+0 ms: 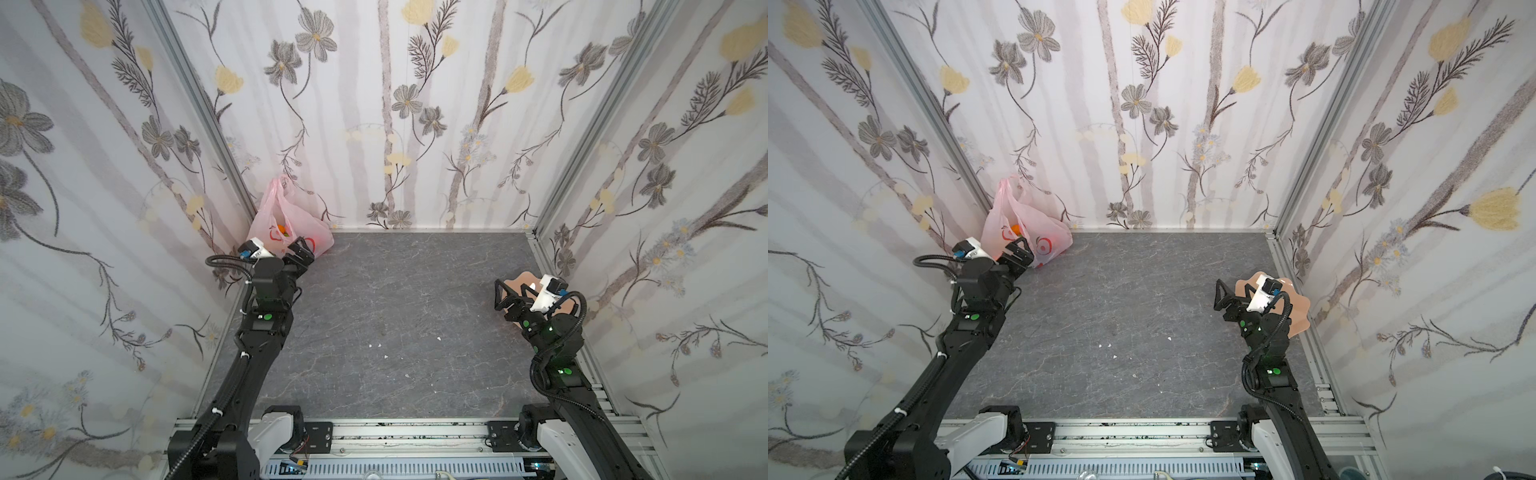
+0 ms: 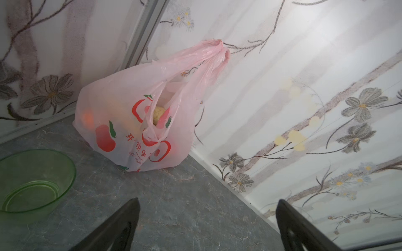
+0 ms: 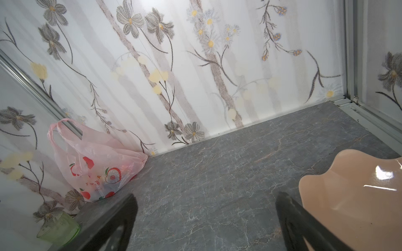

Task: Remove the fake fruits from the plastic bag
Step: 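Reach the left gripper to the pink bag handles and grasp them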

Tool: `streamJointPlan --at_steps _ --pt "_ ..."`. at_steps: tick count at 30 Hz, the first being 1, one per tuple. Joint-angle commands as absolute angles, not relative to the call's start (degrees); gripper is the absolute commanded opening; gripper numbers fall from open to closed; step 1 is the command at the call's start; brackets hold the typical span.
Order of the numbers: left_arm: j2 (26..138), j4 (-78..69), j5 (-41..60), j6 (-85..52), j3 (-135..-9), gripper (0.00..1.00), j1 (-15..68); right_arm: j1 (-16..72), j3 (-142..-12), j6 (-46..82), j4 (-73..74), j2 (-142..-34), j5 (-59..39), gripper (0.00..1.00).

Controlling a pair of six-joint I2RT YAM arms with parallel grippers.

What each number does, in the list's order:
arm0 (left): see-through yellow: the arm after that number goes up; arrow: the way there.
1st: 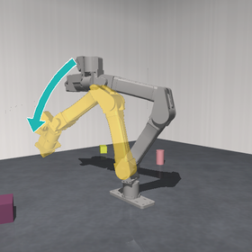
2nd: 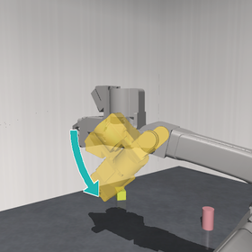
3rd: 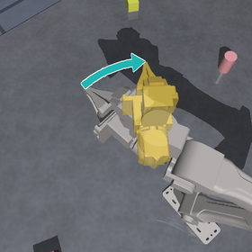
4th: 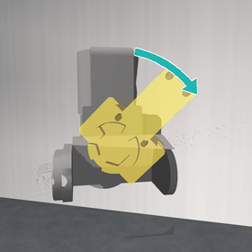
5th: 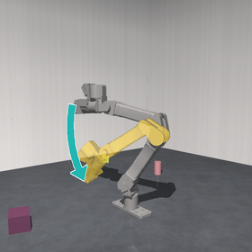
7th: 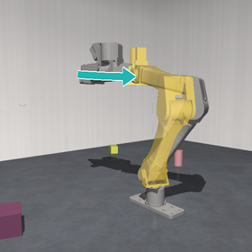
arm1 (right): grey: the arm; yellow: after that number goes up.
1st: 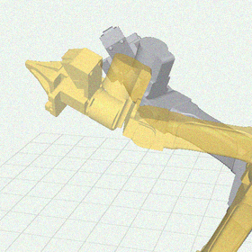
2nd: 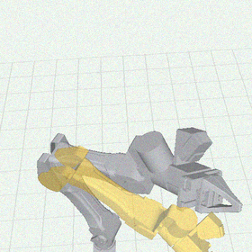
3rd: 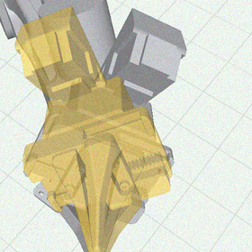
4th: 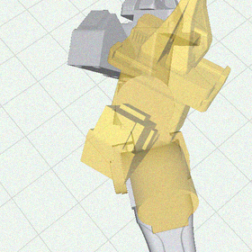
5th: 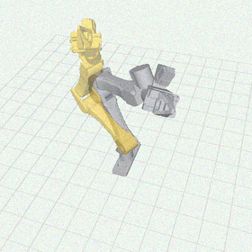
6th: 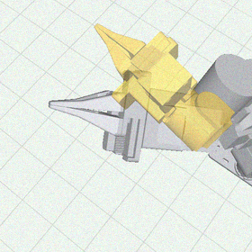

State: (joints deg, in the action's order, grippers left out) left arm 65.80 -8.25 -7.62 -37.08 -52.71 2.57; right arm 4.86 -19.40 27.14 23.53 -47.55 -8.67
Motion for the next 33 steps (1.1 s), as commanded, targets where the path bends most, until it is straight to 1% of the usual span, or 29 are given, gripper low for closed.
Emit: streamJointPlan --at_steps 1,6,13,18,23,25,30,33 --pt "71.79 2.63 -13.99 -33.28 -63.06 1.0 2.63 5.35 -18.11 28.36 26.93 -48.08 -8.42 1.0" --pt "79.95 3.34 -25.07 -25.45 -74.57 1.0 2.56 5.88 -17.45 28.97 27.08 -47.63 -7.28 1.0" --pt "93.65 3.38 -33.12 -14.43 -91.18 1.0 2.24 6.37 -17.02 29.15 27.6 -47.46 -6.62 1.0" --pt "104.02 3.52 -36.56 -7.75 -99.8 1.0 2.22 6.72 -16.83 29.15 27.73 -48.12 -5.91 1.0" --pt "113.35 3.82 -36.97 -3.28 -108.52 1.0 2.03 7.12 -16.75 29.06 28.65 -49.92 -5.31 1.0" --pt "117.24 4.22 -38.98 -1.56 -112.55 0.99 1.93 7.32 -16.86 28.84 28.82 -50.87 -5.19 1.0" --pt "123.43 4.73 -40.98 -0.7 -119.05 0.95 0.92 7.84 -16.79 28.29 29.4 -52.48 -4.02 1.0" --pt "125.68 5.14 -40.04 -0.63 -121.99 0.88 0.12 8.0 -17.08 28.03 29.55 -53.71 -3.62 1.0"
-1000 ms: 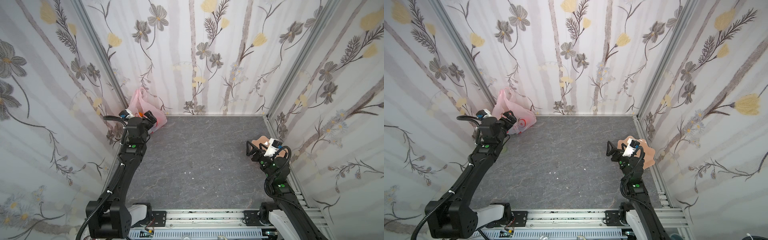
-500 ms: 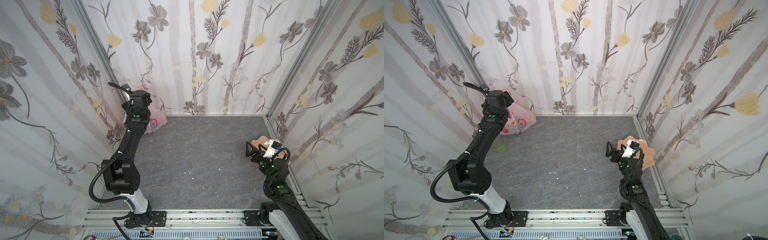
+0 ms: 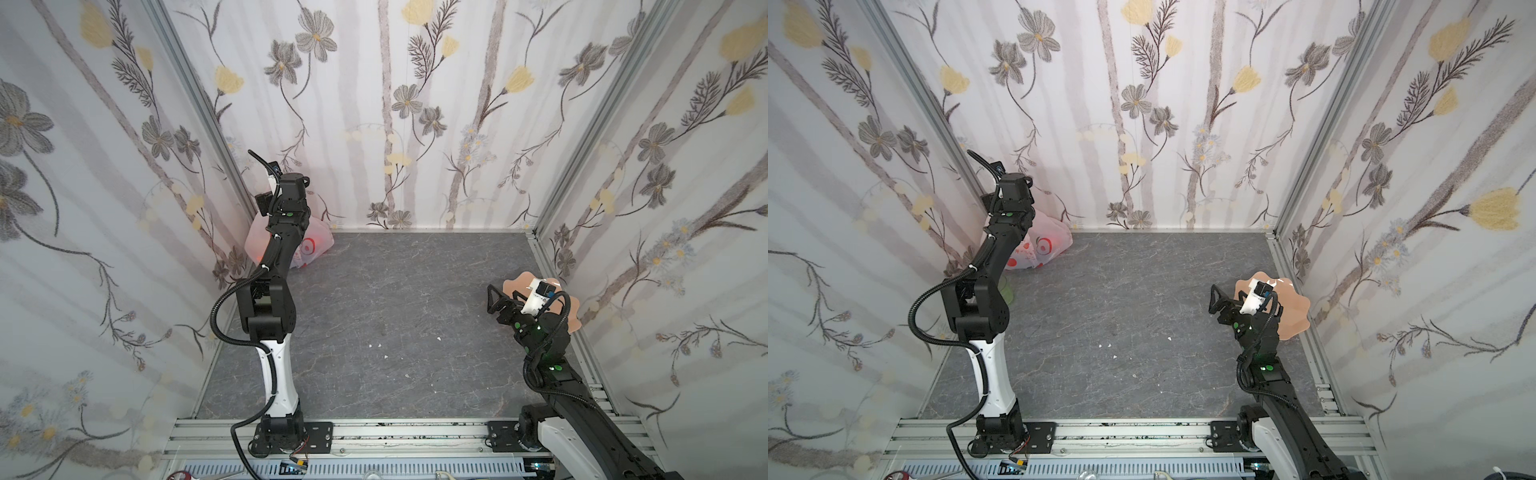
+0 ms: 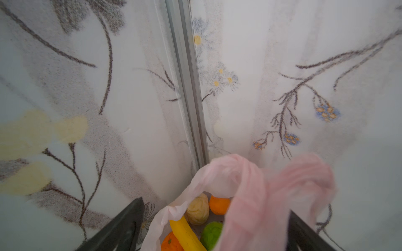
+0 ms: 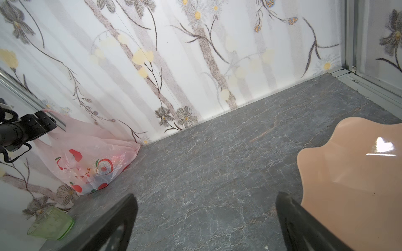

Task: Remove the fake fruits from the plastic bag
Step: 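Reach the left gripper to the pink bag handles and grasp them, then drag the pink bag to table centre with left gripper while right gripper approaches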

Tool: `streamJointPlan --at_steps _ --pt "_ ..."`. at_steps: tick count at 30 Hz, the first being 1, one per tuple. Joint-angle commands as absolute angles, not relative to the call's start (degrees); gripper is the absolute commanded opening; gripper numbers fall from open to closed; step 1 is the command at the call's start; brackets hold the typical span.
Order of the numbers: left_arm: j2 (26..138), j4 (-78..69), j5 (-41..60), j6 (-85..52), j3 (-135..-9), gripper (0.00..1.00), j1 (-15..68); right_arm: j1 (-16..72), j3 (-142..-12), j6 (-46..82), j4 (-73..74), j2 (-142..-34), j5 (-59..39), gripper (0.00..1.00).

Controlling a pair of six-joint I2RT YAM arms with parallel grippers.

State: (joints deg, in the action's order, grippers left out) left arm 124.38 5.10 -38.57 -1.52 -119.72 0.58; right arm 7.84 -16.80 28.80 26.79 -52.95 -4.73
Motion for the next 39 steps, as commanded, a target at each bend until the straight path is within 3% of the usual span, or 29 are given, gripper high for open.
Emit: streamJointPlan --at_steps 1,6,11,17,27,39 --pt "126.36 5.27 -39.78 -0.37 -122.88 0.84 -0.06 8.13 -17.13 27.95 29.69 -54.12 -3.57 1.0" --pt "128.46 5.62 -37.03 -0.09 -125.65 0.68 -0.35 8.35 -17.82 27.69 29.36 -55.89 -3.34 1.0" --pt "128.38 5.88 -29.96 -1.89 -126.78 0.33 -0.18 8.61 -18.11 27.6 28.86 -56.04 -3.36 1.0" --pt "126.23 5.81 -26.54 -2.3 -127.73 0.02 3.95 8.78 -18.21 27.46 27.49 -54.09 -2.39 1.0" --pt "120.33 5.73 -28.19 -0.68 -122.5 0.0 15.7 8.79 -18.18 27.25 24.79 -49.34 -1.1 1.0" --pt "101.5 4.58 -23.66 -10.94 -97.41 0.0 31.3 8.79 -18.0 27.24 23.13 -45.73 0.26 1.0"
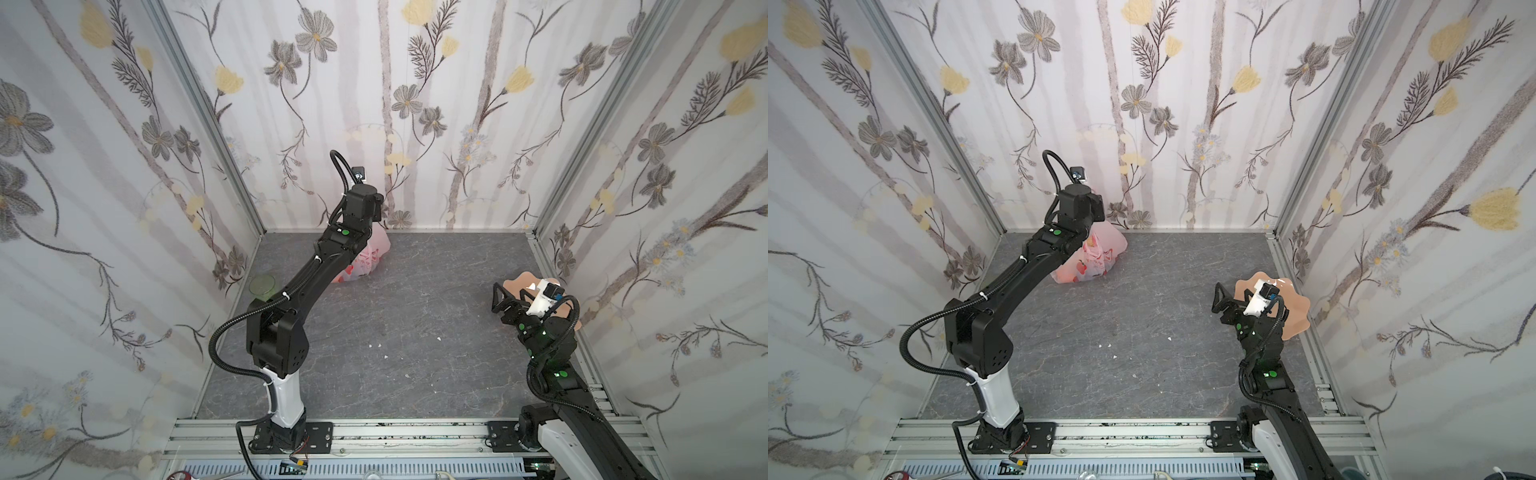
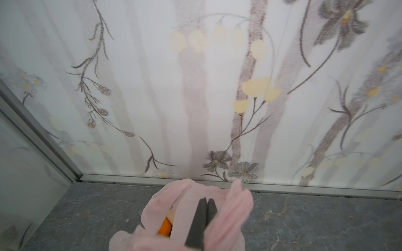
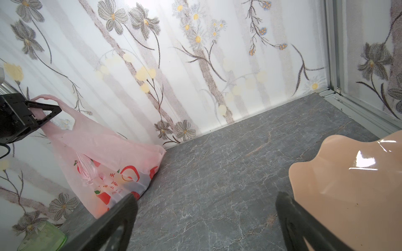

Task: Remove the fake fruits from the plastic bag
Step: 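Drag the pink bag to table centre with left gripper while right gripper approaches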

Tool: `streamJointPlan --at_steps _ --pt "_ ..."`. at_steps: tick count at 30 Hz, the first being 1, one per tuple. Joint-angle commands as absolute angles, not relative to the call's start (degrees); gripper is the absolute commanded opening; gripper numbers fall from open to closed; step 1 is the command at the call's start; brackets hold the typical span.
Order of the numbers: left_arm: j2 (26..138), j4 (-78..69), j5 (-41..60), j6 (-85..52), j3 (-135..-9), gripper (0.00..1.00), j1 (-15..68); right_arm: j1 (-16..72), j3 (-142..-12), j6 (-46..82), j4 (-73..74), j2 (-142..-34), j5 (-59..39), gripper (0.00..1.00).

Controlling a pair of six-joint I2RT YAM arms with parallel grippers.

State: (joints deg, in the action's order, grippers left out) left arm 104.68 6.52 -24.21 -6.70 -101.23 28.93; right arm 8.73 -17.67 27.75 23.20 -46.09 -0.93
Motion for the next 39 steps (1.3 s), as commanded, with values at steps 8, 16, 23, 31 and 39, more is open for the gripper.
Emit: streamJointPlan --at_steps 8,16,23,31,39 --pt "89.04 3.25 -29.0 -22.72 -79.65 0.0 43.13 8.77 -17.75 27.22 23.27 -47.49 2.77 1.0" --pt "84.55 3.35 -33.77 -26.92 -74.53 0.0 53.17 8.79 -17.66 27.07 23.57 -49.29 3.68 1.0" --pt "80.29 3.69 -32.3 -26.36 -70.28 0.33 54.8 11.17 -18.7 23.66 25.71 -50.45 -3.02 1.0" --pt "72.34 4.31 -27.01 -25.75 -64.77 0.73 52.6 34.31 -26.22 11.93 22.17 -54.6 6.71 1.0" --pt "62.58 4.22 -24.65 -26.83 -59.02 0.87 48.36 46.26 -36.79 11.33 22.54 -69.23 17.11 1.0"
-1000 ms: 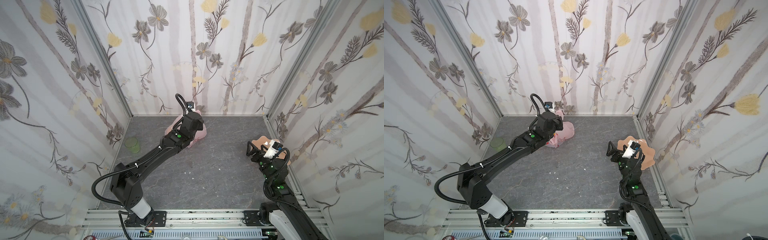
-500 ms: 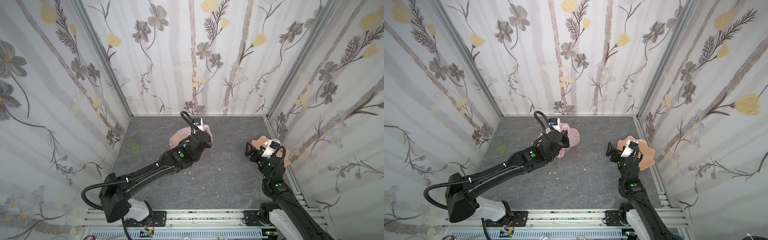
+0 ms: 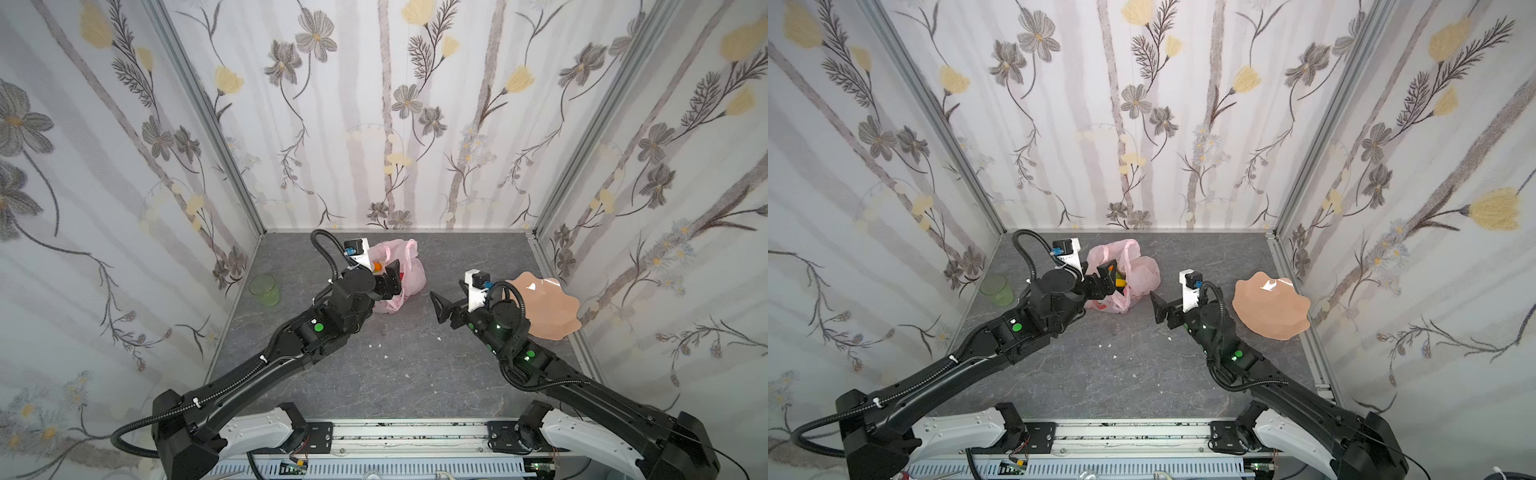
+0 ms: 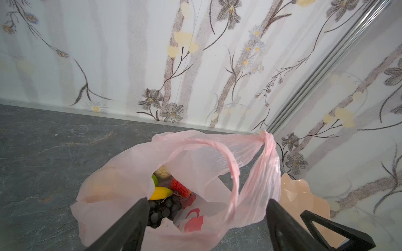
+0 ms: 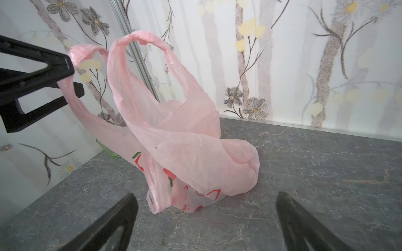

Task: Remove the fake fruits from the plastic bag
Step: 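Drag the pink bag to table centre with left gripper while right gripper approaches, then grasp the other bag handle with the right gripper and pull the bag open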

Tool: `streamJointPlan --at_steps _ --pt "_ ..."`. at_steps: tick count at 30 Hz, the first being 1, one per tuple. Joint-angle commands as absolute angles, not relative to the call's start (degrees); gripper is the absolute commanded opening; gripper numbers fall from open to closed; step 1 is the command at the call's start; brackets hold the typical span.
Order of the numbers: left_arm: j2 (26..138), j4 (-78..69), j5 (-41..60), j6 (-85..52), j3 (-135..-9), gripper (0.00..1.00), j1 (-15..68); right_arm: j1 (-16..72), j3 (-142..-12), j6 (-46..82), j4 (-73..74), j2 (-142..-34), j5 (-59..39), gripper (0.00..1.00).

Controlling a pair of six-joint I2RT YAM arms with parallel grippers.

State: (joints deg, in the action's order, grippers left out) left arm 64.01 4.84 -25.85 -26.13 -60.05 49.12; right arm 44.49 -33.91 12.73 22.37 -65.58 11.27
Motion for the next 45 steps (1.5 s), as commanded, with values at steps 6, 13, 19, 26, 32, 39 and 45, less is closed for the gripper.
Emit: streamJointPlan --at_steps 6,13,19,26,32,39,45 --pt "59.67 4.22 -24.26 -26.94 -55.37 0.88 46.36 50.86 -47.92 11.8 19.22 -80.74 20.52 1.0" --pt "59.1 4.22 -23.52 -30.04 -51.94 0.89 44.74 51.15 -60.29 15.2 9.0 -90.99 26.11 0.97" --pt "60.28 4.31 -23.16 -29.96 -52.34 0.89 44.73 50.78 -68.96 16.93 0.67 -99.54 28.5 0.85" --pt "65.98 4.13 -20.36 -30.09 -57.09 0.89 44.74 49.39 -68.09 19.12 1.55 -99.03 22.59 0.25" --pt "71.88 4.22 -23.35 -32.55 -61.39 0.88 44.71 49.39 -62.5 22.57 6.26 -94.57 20.36 0.07" --pt "76.02 4.15 -25.83 -37.55 -61.43 0.71 39.67 49.65 -56.01 24.35 11.76 -88.55 15.33 0.0" --pt "73.12 3.51 -20.12 -42.86 -55.14 0.35 32.34 48.96 -51.31 25.71 12.47 -82.84 17.12 0.0"
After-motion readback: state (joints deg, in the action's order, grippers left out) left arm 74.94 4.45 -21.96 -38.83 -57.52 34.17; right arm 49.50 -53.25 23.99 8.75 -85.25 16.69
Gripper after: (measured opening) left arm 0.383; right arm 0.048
